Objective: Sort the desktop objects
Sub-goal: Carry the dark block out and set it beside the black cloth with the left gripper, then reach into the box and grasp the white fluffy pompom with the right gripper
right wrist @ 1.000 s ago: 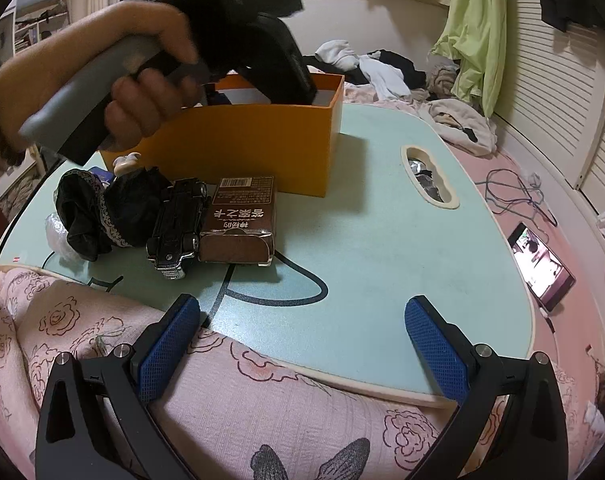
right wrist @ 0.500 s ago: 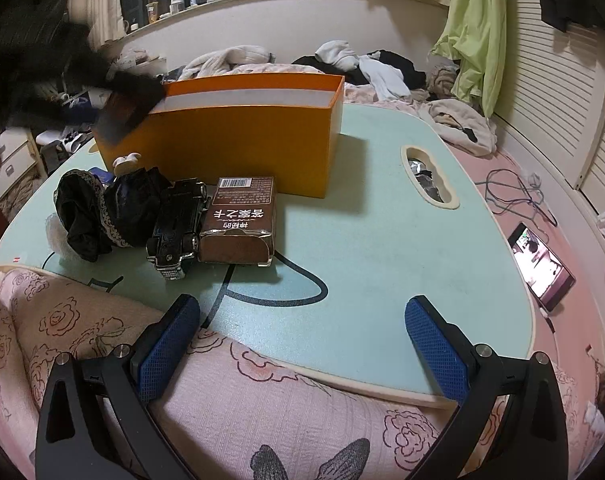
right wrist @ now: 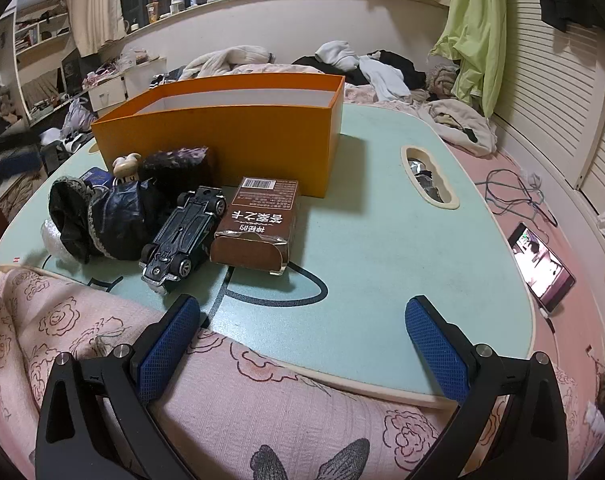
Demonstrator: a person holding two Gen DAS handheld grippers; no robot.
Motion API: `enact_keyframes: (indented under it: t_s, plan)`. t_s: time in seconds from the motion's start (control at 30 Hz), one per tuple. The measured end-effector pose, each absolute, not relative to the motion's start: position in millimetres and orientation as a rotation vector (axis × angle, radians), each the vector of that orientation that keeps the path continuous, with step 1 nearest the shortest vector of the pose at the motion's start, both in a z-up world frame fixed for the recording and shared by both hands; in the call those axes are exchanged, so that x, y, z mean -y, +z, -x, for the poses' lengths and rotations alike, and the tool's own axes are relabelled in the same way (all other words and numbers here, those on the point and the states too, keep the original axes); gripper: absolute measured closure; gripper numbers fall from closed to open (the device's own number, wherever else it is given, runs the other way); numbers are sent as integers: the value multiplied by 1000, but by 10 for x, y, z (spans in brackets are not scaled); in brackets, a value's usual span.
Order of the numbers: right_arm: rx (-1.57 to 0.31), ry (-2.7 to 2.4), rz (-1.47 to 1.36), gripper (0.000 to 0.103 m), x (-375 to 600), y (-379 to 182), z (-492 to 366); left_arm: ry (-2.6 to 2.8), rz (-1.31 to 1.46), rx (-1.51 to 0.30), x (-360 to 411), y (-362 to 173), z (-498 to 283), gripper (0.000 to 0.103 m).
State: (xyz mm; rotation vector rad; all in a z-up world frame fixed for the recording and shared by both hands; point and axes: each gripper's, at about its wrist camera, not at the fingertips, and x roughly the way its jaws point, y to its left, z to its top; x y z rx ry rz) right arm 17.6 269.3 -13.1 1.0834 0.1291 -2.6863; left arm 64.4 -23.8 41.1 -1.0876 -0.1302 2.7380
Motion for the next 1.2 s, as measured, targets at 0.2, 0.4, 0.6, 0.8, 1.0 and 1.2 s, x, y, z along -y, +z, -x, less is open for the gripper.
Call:
enact_keyframes:
  t_s: [0.2,0.4,0.6,0.8,1.0,1.2]
  plan:
    - [-132,-2686,-1087,1,-2693,-132,-177,2779,1202,-131,173,-119,-613,0]
    - [-141,-2687,-1085,1,-2677,-149,-174,2765,1140,-160,160,-137,-645,0]
    - [-141,-2686,-1088,1,-2684,-149,-170,2780,1131,-149,154,-136,-670,0]
    - [-133,-2681,-1089,1,-2701,-140,-157,2781,1126,-145,146,-120,-661,0]
    - [-63,-2758,-803,24,-2680,480,-281,2779,1119,-145,140,-116,-673,0]
    - [44,-2476,-1048,79,-2546,1148,453,2775,1119,-144,138,-108,-669,0]
